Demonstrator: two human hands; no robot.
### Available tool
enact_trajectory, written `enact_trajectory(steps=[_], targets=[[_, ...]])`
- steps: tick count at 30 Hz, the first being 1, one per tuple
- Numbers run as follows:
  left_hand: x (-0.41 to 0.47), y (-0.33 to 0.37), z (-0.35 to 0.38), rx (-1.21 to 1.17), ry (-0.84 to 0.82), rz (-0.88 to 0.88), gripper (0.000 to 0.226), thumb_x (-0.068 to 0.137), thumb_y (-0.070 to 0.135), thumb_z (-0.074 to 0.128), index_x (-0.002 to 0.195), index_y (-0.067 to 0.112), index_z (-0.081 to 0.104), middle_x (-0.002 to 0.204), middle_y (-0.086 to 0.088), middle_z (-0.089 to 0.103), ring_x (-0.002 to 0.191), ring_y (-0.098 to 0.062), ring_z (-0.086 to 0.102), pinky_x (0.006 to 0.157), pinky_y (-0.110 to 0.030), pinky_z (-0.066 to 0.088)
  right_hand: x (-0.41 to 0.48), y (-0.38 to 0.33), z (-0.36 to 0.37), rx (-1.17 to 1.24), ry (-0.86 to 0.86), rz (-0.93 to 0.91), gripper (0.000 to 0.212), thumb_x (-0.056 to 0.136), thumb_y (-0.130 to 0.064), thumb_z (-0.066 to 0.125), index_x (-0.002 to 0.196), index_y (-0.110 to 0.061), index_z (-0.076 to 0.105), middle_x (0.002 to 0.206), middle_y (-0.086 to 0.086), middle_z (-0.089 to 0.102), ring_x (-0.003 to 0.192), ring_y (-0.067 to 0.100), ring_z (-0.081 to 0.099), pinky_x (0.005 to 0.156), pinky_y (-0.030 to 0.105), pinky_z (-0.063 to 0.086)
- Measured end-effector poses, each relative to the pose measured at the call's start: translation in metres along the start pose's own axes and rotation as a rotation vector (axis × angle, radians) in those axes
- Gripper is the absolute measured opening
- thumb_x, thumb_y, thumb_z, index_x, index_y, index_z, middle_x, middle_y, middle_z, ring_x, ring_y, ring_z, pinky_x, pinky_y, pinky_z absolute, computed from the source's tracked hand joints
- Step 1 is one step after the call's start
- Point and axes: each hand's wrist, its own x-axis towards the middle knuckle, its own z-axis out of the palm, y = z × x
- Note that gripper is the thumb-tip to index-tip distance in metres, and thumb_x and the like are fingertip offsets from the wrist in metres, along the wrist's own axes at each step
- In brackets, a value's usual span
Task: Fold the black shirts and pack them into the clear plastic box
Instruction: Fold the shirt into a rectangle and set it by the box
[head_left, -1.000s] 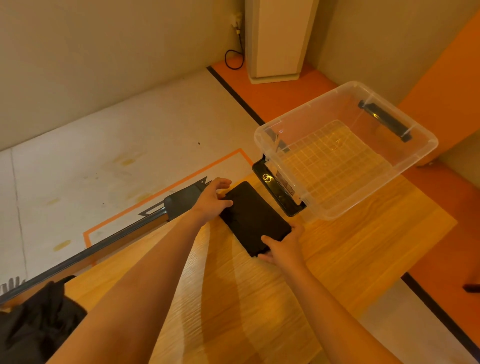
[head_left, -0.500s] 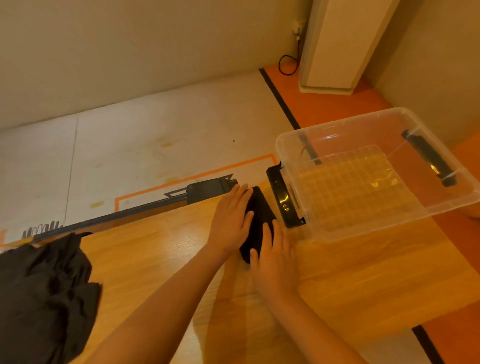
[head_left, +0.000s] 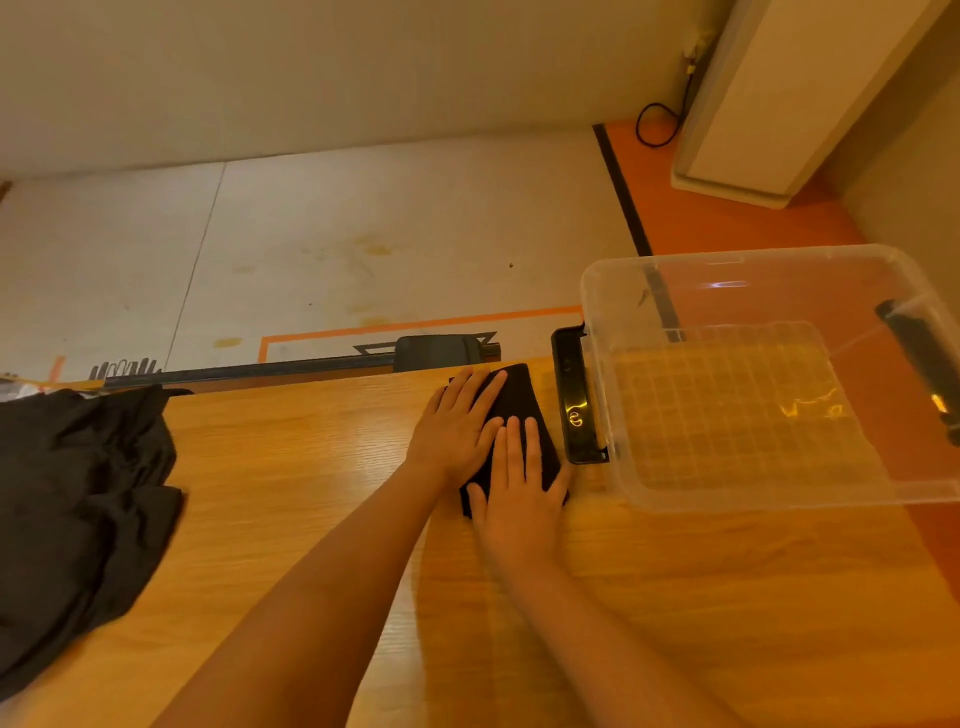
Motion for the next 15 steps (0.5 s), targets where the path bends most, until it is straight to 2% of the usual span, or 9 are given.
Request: enact_trajectory(steps=[3,6,7,9,10,12,14,15], targets=[[-0.001,0.003,0.001,-0.014,0.003,-0.023,0.056,0.104,0.043,0.023,0.154,0.031,0.003,0.162,0.003,0.008,0.149,-0.017,-0.002,0.122,-0.038,0.003,0.000,0.002,-0.001,0.018,0.003,0.014,0.082,0.085,-0.057,0.056,0.147,-0.012,0.028,0.155,0.011,0.031,0.146,0.030,0.016,0.105,0.061,0.030],[0.004,0.005,-0.005,0.006,-0.040,-0.036,0.057,0.104,0.042,0.026,0.154,0.032,0.002,0.162,0.004,0.007,0.149,-0.018,-0.001,0.122,-0.040,0.004,0.002,0.005,-0.003,0.014,-0.066,0.010,0.082,0.088,-0.062,0.046,0.150,-0.020,0.012,0.159,0.004,0.008,0.144,0.035,-0.007,0.108,0.061,0.026],[0.006,0.006,-0.008,0.016,-0.059,-0.046,0.057,0.104,0.042,0.026,0.154,0.032,0.002,0.163,0.004,0.006,0.149,-0.018,-0.001,0.122,-0.040,0.003,0.002,0.005,-0.004,0.014,-0.073,0.014,0.083,0.087,-0.063,0.047,0.150,-0.021,0.012,0.158,0.004,0.005,0.143,0.035,-0.009,0.108,0.061,0.027],[0.004,0.010,-0.015,0.015,-0.042,-0.084,0.056,0.104,0.040,0.025,0.154,0.030,0.003,0.163,0.002,0.003,0.149,-0.019,-0.006,0.121,-0.039,-0.002,0.003,0.006,-0.006,0.029,-0.037,0.005,0.087,0.077,-0.065,0.061,0.147,-0.021,0.032,0.155,0.007,0.021,0.144,0.037,0.002,0.107,0.059,0.029],[-0.001,0.013,-0.017,-0.016,0.013,-0.115,0.055,0.105,0.039,0.025,0.155,0.029,0.005,0.163,0.001,0.002,0.149,-0.019,-0.007,0.120,-0.038,-0.003,0.003,0.007,-0.008,0.043,-0.017,-0.026,0.090,0.070,-0.065,0.068,0.143,-0.020,0.042,0.153,0.010,0.029,0.143,0.037,0.006,0.109,0.057,0.026],[-0.018,0.022,-0.015,-0.168,0.188,-0.194,0.055,0.104,0.038,0.024,0.155,0.026,0.009,0.163,0.000,0.004,0.150,-0.020,-0.005,0.121,-0.037,-0.001,-0.001,0.011,-0.014,0.054,0.041,-0.134,0.093,0.063,-0.062,0.075,0.140,-0.018,0.047,0.150,0.014,0.039,0.143,0.035,0.012,0.116,0.052,0.013],[-0.044,0.029,-0.007,-0.350,0.334,-0.289,0.059,0.099,0.043,0.020,0.154,0.024,0.009,0.163,0.000,0.006,0.149,-0.018,-0.002,0.122,-0.038,0.003,-0.007,0.016,-0.021,0.060,0.084,-0.265,0.089,0.068,-0.056,0.075,0.141,-0.016,0.044,0.149,0.015,0.040,0.143,0.033,0.017,0.114,0.046,0.006],[-0.060,0.031,-0.002,-0.406,0.370,-0.335,0.060,0.098,0.045,0.017,0.154,0.025,0.005,0.162,0.003,0.003,0.149,-0.015,-0.004,0.122,-0.037,0.003,-0.010,0.018,-0.021,0.054,0.076,-0.310,0.081,0.075,-0.054,0.069,0.142,-0.016,0.044,0.150,0.014,0.039,0.144,0.032,0.015,0.114,0.045,0.005]])
